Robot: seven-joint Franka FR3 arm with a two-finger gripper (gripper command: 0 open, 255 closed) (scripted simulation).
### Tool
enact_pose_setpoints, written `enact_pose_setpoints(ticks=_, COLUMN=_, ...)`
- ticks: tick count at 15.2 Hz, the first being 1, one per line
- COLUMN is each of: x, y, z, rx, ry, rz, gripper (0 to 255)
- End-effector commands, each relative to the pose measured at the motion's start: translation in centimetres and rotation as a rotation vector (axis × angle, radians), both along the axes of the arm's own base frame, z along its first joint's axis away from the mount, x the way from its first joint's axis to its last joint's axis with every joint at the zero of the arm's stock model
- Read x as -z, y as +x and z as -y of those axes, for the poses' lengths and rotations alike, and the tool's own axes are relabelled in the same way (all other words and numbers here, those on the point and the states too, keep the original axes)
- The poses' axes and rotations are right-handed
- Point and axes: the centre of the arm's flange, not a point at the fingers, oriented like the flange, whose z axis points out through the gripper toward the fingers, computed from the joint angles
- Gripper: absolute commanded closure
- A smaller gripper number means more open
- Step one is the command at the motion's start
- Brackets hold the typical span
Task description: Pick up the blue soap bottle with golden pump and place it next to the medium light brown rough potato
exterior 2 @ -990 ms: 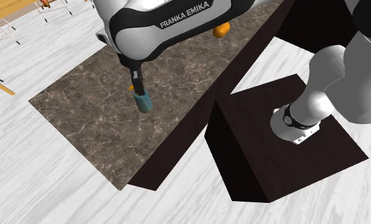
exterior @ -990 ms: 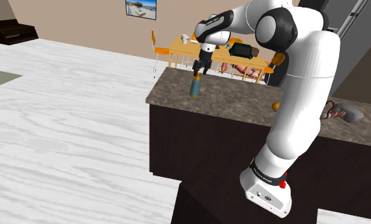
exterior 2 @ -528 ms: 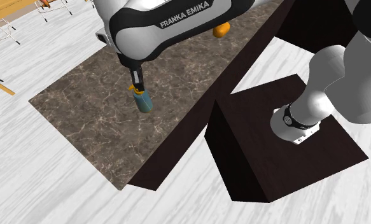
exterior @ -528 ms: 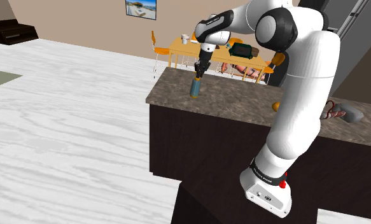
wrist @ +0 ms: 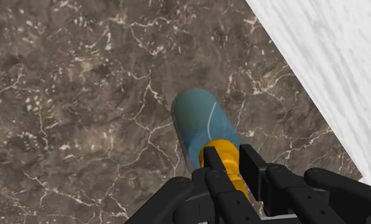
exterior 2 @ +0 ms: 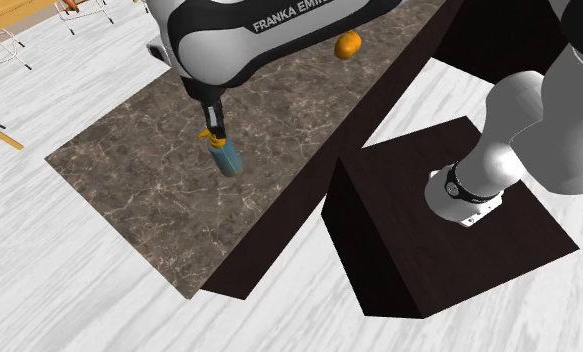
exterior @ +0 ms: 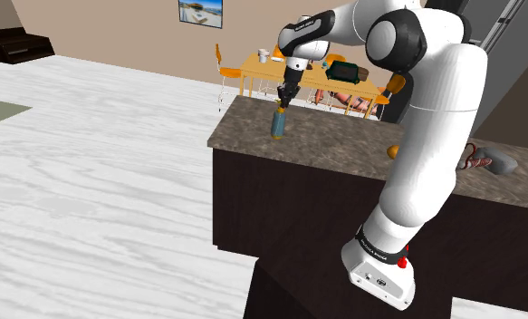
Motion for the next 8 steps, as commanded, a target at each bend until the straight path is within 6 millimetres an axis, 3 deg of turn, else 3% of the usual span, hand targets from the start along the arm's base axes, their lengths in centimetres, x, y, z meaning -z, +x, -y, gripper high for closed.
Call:
enact_pose_setpoints(ticks=1, x=-1.1, y=0.1, z=0.1, rx=0.0, ry=0.0, rz=0.0, gripper=255)
enact_pose_setpoints(ticks=8, x=-4.8, y=0.1, z=0.1, rx=0.0, ry=0.0, rz=0.0, gripper=255)
